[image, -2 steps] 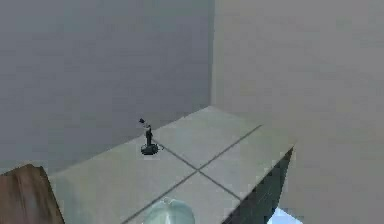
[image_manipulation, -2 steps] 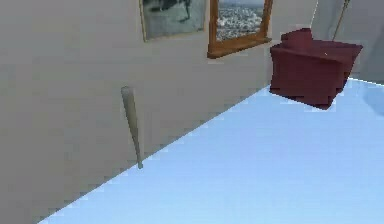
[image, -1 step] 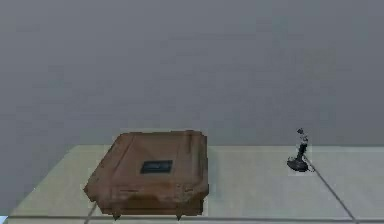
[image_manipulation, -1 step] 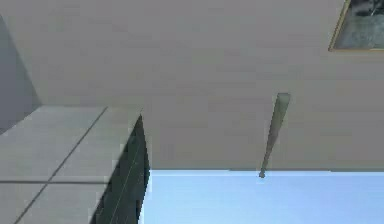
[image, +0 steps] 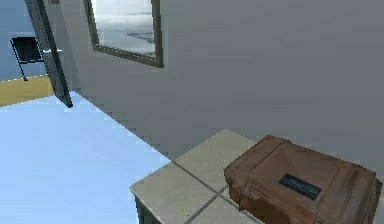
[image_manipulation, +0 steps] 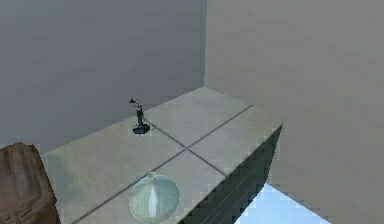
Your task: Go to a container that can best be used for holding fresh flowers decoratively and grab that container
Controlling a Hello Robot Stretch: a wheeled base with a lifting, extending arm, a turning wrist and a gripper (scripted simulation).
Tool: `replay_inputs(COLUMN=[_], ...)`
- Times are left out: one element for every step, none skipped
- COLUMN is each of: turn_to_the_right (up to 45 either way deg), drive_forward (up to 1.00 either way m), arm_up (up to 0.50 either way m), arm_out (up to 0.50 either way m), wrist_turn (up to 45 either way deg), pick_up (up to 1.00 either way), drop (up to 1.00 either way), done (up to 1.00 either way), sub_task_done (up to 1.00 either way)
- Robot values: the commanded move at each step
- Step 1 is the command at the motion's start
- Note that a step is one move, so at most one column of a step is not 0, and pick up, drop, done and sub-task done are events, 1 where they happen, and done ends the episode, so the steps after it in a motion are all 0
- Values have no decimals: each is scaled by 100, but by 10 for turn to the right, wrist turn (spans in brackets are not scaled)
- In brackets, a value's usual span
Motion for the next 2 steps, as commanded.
replay_inputs(turn_to_the_right=[0, 0], drive_forward=[0, 0], arm_up=[50, 36], arm_out=[0, 0], wrist_turn=[0, 0], pick_up=[0, 0], drop=[0, 0], done=[0, 0], sub_task_done=[0, 0])
